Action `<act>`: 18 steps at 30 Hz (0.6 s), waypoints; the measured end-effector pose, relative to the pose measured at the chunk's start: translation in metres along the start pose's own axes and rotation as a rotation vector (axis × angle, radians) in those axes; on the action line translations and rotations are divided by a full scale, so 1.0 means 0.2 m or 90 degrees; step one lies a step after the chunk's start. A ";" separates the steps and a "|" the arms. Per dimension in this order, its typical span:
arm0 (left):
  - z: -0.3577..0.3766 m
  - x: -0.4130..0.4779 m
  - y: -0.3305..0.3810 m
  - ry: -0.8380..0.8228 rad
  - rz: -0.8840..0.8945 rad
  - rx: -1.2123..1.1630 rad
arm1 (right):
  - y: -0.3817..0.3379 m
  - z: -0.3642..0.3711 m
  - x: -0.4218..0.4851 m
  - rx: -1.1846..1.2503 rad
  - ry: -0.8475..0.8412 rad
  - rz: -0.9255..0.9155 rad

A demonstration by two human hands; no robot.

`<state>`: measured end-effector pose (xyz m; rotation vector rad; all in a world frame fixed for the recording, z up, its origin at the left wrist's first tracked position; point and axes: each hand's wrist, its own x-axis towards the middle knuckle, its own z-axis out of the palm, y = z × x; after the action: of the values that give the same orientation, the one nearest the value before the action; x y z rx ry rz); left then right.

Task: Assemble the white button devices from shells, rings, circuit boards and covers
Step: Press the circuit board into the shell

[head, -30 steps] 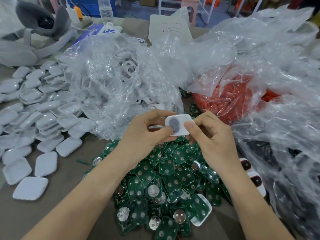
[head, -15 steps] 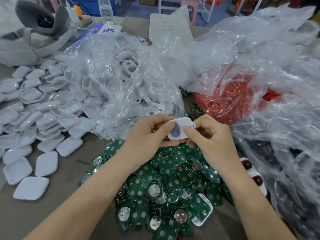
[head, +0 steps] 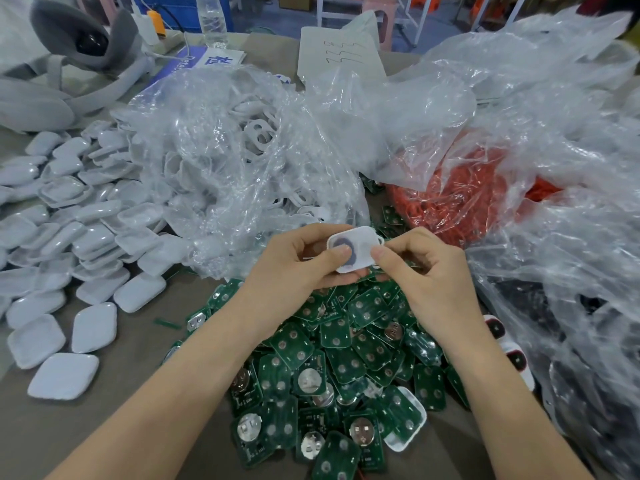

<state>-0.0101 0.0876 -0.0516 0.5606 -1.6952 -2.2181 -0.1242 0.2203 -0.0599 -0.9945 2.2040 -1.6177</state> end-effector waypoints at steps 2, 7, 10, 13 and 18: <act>0.00 0.00 0.00 0.001 0.004 0.014 | 0.00 0.00 0.00 0.033 -0.021 0.011; 0.00 0.00 0.00 -0.019 0.014 0.033 | -0.01 -0.01 0.00 0.053 -0.057 0.038; 0.00 -0.01 0.00 -0.040 0.021 0.044 | -0.01 0.00 0.00 0.055 -0.054 0.056; 0.01 -0.01 0.00 -0.056 0.026 0.053 | -0.02 0.01 0.00 0.052 -0.040 0.062; 0.01 -0.02 0.01 -0.073 0.031 0.053 | -0.01 0.01 0.00 0.041 -0.034 0.042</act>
<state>-0.0084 0.0907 -0.0491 0.4141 -1.8449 -2.1923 -0.1222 0.2197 -0.0587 -0.9268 2.1131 -1.6051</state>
